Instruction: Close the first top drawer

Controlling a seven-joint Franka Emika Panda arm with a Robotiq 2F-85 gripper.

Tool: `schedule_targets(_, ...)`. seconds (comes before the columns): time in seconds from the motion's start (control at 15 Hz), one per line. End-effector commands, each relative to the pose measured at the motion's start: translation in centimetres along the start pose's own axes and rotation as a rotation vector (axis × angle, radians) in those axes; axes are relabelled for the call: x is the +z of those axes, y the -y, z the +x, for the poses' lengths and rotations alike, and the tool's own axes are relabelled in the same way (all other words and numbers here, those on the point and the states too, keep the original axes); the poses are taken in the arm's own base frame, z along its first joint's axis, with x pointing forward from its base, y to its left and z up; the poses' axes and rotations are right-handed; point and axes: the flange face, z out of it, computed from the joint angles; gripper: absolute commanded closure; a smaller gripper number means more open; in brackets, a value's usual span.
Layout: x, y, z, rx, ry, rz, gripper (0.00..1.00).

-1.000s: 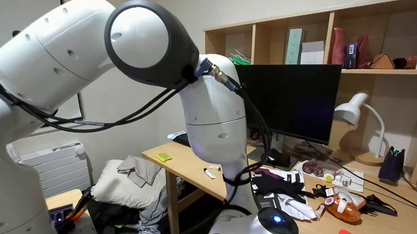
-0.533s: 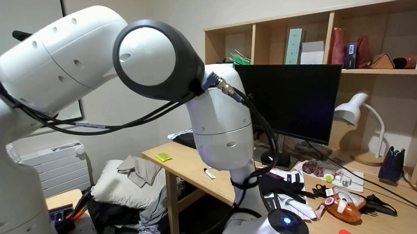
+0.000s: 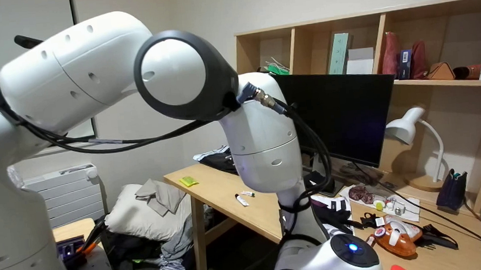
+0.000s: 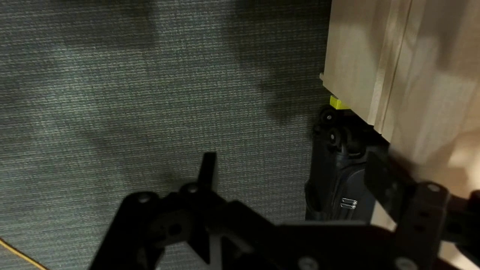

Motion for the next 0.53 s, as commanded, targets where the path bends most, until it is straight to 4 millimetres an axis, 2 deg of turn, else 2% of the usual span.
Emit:
schedule_targets(0.0, 0.7, 0.4, 0.4, 0.033, 0.006, -0.005, 0.00)
schedule_targets(0.27, 2.0, 0.8, 1.2, 0.038, -0.016, -0.025, 0.00)
schedule_targets(0.47, 3.8, 1.3, 1.6, 0.038, 0.003, -0.032, 0.00)
